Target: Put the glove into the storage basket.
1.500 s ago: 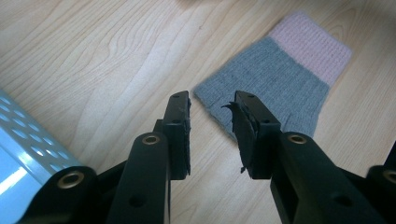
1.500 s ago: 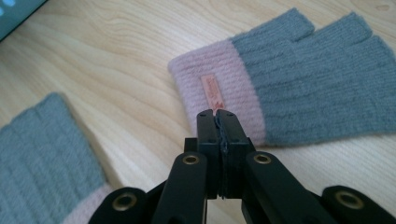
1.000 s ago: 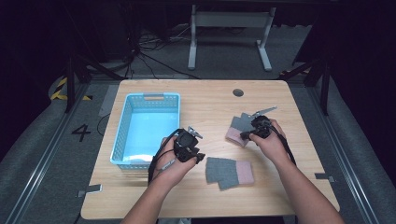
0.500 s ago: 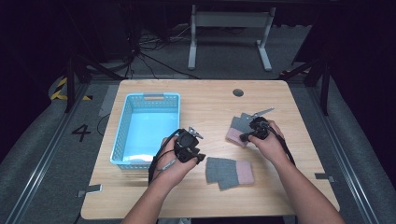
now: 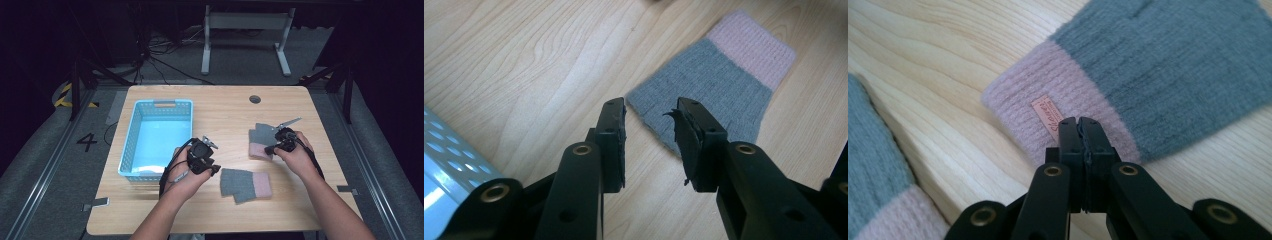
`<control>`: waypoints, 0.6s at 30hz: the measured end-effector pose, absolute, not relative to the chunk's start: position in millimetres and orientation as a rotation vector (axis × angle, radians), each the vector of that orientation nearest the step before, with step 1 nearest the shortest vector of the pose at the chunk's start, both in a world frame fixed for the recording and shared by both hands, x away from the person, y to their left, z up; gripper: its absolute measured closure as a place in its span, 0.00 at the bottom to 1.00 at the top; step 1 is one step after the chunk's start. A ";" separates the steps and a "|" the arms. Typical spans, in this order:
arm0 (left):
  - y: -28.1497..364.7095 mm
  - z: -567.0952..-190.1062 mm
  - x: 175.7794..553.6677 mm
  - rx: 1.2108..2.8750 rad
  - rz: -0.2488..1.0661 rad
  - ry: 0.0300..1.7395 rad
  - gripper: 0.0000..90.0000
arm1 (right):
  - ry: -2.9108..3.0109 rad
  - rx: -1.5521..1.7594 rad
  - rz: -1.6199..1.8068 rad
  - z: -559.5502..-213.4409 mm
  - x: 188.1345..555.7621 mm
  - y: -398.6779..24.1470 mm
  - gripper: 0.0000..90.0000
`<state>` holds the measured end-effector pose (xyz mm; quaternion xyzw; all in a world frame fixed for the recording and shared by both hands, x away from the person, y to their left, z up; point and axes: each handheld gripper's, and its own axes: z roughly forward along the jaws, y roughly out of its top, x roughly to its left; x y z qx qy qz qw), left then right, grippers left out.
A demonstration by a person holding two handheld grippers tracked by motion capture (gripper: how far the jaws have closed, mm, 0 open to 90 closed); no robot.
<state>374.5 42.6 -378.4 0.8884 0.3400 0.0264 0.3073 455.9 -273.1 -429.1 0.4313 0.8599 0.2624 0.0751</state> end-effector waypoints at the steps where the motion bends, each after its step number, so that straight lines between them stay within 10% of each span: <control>1: 42.4 -378.4 374.5 2.350 0.069 0.899 0.73 | 2.582 1.290 0.777 -428.7 455.4 -274.9 1.00; 18: 41.6 -378.9 374.6 2.344 0.065 0.902 0.73 | 2.553 1.343 0.735 -426.2 449.4 -300.5 1.00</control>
